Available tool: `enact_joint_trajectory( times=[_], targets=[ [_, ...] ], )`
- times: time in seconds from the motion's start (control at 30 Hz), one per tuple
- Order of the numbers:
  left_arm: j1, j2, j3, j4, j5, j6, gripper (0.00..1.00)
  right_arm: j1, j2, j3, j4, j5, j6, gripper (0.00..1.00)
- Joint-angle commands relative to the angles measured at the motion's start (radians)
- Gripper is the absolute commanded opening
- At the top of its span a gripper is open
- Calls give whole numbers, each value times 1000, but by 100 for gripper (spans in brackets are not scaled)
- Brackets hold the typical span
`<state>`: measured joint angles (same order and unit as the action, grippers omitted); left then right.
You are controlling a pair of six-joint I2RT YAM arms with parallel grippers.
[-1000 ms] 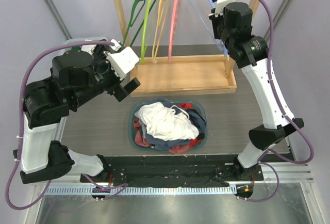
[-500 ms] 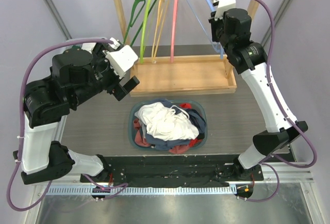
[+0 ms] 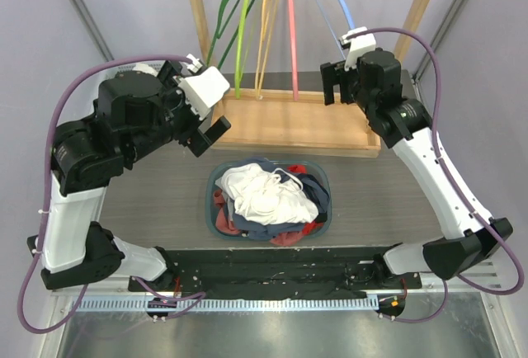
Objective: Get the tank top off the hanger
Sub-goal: Place the hanger at the clothesline, then reset both arms
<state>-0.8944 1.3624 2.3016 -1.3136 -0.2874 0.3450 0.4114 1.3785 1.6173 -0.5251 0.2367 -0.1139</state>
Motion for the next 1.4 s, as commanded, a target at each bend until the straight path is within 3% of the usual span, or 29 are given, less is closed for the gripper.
enact_joint_trajectory(
  times=[0.0, 0.4, 0.6, 0.63, 0.67, 0.9, 1.13, 1.37],
  targets=[
    [5, 12, 25, 31, 13, -11, 100, 3, -128, -7, -26, -57, 45, 100],
    [11, 12, 35, 45, -12, -37, 100, 3, -305, 26, -188, -119, 86, 100],
    [66, 15, 27, 114, -61, -92, 100, 3, -406, -33, -222, -1, 109, 100],
    [95, 12, 19, 146, -47, -119, 100, 3, -421, -63, -222, 30, 112, 100],
    [194, 3, -14, 166, -23, -133, 100, 3, -453, -79, -223, 42, 112, 100],
    [696, -43, -195, 188, 462, -244, 100, 3, -594, -230, -291, 108, 272, 100],
    [837, -154, -508, 276, 511, -236, 100, 3, -711, -309, -297, 108, 295, 100],
    [933, -190, -688, 335, 596, -305, 100, 1, -722, -381, -302, 115, 352, 100]
  ],
)
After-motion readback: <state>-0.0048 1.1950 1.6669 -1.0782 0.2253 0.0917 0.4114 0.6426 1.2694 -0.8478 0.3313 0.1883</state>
